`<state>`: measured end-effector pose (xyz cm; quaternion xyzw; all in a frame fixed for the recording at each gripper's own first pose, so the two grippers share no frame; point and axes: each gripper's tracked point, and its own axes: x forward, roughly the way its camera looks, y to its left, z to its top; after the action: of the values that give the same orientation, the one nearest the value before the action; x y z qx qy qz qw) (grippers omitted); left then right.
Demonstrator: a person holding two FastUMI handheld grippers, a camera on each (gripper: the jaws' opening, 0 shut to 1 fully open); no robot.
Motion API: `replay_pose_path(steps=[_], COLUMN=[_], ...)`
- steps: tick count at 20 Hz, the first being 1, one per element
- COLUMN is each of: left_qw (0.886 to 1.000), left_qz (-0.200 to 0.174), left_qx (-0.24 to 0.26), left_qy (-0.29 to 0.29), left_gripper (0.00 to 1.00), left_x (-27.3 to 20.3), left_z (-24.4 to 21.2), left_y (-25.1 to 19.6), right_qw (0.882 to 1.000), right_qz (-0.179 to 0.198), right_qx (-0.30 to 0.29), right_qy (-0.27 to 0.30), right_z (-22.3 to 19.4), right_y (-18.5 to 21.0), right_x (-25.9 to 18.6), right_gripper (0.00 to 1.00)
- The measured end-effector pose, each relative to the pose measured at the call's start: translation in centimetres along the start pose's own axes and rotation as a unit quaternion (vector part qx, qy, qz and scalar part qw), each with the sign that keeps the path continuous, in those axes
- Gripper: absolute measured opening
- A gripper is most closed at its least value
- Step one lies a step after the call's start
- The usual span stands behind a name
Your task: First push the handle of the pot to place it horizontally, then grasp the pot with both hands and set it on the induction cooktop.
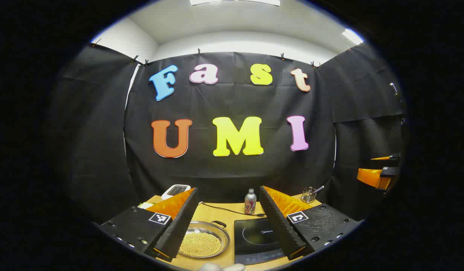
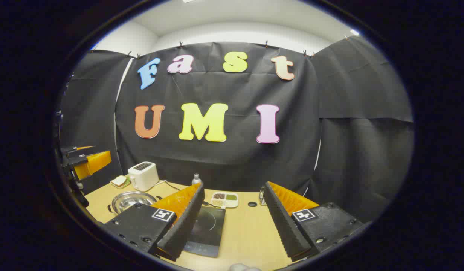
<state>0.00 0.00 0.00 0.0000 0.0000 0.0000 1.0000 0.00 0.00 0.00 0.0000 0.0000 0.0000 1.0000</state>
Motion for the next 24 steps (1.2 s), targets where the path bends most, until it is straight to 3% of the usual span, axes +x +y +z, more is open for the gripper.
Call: replay_pose_path(steps=[7,8,14,15,16,17,19,20,24], left_qw=[1.000,1.000,1.000,0.999,0.999,0.998,0.996,0.995,0.987], left_qz=[0.007,0.007,0.005,0.005,0.000,-0.008,-0.028,-0.034,-0.014], left_qx=[-0.002,-0.001,0.007,0.008,0.004,-0.004,-0.023,-0.026,-0.028], left_qy=[0.008,0.008,0.028,0.037,0.052,0.062,0.079,0.091,0.160], left_gripper=[0.96,0.89,0.89,0.94,0.91,0.83,0.76,0.52,0.18], left_x=[-0.4,-0.4,-0.8,-0.8,-0.8,-1.0,-1.0,-1.2,-1.1], left_z=[-0.7,-0.9,-2.2,-2.8,-3.5,-3.9,-4.8,-5.4,-9.9], left_y=[1.3,1.4,1.8,2.1,2.0,1.7,0.9,0.7,1.9], right_qw=[1.000,1.000,1.000,1.000,1.000,1.000,1.000,1.000,0.999], right_qz=[0.002,0.001,-0.001,0.000,0.001,0.002,0.003,0.005,0.012], right_qx=[0.000,-0.002,-0.001,-0.002,-0.003,-0.005,-0.008,-0.009,-0.006], right_qy=[0.006,0.007,0.012,0.013,0.014,0.014,0.016,0.020,0.035], right_z=[-0.5,-0.5,-1.1,-1.3,-1.4,-1.5,-1.8,-1.9,-3.0], right_y=[0.9,1.0,1.3,1.5,1.6,1.6,1.8,2.0,2.4], right_x=[0.2,0.2,-0.1,0.0,0.0,0.0,-0.1,0.0,0.1], right_gripper=[0.97,0.97,0.97,0.97,0.97,0.97,0.97,0.99,0.97])
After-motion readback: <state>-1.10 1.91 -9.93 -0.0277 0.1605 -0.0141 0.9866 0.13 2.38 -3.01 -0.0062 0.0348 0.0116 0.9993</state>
